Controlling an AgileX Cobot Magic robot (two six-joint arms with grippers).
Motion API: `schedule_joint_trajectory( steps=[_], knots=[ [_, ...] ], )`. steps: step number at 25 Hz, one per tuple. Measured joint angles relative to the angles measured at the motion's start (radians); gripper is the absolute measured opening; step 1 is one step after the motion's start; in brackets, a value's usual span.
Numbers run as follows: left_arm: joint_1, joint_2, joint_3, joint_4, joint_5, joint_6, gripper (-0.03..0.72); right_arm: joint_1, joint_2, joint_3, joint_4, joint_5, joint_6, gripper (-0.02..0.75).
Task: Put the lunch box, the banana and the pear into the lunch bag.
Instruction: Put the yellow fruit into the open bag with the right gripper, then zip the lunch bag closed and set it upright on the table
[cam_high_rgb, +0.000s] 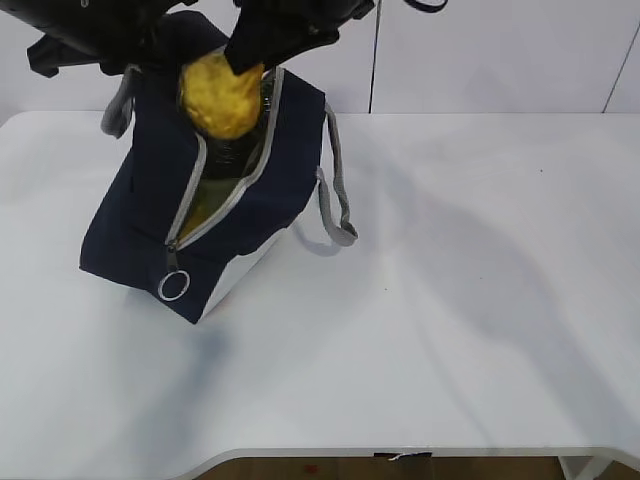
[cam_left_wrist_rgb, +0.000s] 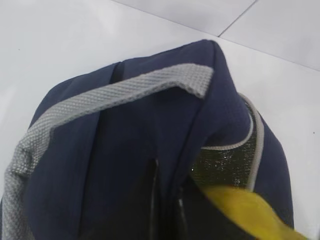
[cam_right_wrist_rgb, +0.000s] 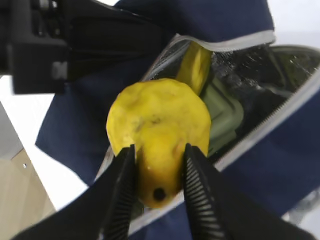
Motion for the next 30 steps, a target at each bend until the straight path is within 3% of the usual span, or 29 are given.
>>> schedule_joint_trajectory(
  steps=[4, 9, 11, 16, 21, 30],
  knots=[
    [0.0, 0.0, 0.0, 0.0, 0.0, 0.0, -0.002, 0.0, 0.046, 0.0, 0.019, -0.069, -0.041, 0.298],
    [0.0, 0.0, 0.0, -0.004, -0.002, 0.0, -0.002, 0.0, 0.058, 0.0, 0.036, -0.086, -0.062, 0.529],
    [-0.002, 0.0, 0.0, -0.004, -0.002, 0.0, -0.002, 0.0, 0.058, 0.0, 0.036, -0.086, -0.055, 0.557],
    [-0.002, 0.0, 0.0, 0.014, -0.002, 0.0, -0.002, -0.014, 0.024, 0.0, -0.064, -0.024, 0.049, 0.531],
    [-0.002, 0.0, 0.0, 0.108, 0.002, 0.0, -0.002, -0.045, -0.021, 0.0, -0.161, 0.061, 0.171, 0.503],
    [-0.002, -0.002, 0.0, 0.281, 0.046, 0.0, -0.002, -0.059, -0.029, 0.0, -0.072, 0.088, 0.239, 0.423]
  ],
)
